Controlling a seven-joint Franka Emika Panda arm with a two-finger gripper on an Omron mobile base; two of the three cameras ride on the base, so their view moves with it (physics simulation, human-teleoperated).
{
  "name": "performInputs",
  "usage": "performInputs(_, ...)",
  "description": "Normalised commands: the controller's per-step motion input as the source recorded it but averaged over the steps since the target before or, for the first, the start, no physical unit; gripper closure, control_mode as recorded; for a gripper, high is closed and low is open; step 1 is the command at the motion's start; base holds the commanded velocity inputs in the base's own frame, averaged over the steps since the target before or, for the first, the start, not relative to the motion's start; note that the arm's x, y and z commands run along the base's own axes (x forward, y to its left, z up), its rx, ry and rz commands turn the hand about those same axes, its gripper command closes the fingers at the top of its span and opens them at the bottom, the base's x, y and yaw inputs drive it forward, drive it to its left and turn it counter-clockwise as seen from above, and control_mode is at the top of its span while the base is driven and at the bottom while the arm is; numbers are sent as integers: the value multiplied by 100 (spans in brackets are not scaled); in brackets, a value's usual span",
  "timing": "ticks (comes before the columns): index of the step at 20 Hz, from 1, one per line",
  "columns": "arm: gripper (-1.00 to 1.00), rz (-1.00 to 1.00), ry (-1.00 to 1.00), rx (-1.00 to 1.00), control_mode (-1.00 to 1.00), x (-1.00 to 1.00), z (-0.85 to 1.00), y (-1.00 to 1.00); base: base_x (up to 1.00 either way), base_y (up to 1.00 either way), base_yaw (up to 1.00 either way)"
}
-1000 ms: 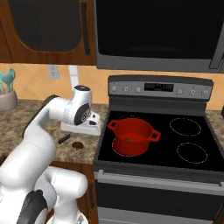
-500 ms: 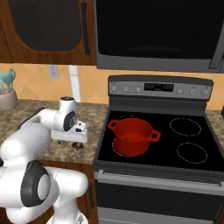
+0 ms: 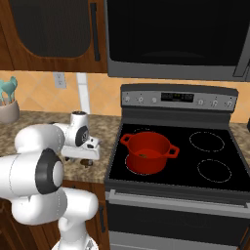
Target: Put the mushroom and avocado in the pot. Retrieve the spatula and lightly stir the vegetables in the pot.
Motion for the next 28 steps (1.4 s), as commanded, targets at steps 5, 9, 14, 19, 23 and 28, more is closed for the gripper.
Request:
performInputs(5, -100, 0, 2, 0, -100, 12, -13, 0, 0, 0, 0)
performInputs(9, -100, 0, 1, 0, -100, 2, -12, -6, 0, 0, 0)
performInputs(14, -100, -2, 0, -1, -100, 9, -25, -15, 0, 0, 0)
performInputs(19, -100, -2, 0, -3, -100, 1, -33, -6, 0, 0, 0)
performInputs(23, 100, 0, 0, 0, -100, 0, -21, 0, 0, 0, 0)
performInputs(28, 100, 0, 1, 0, -100, 0, 0, 0, 0, 0, 0)
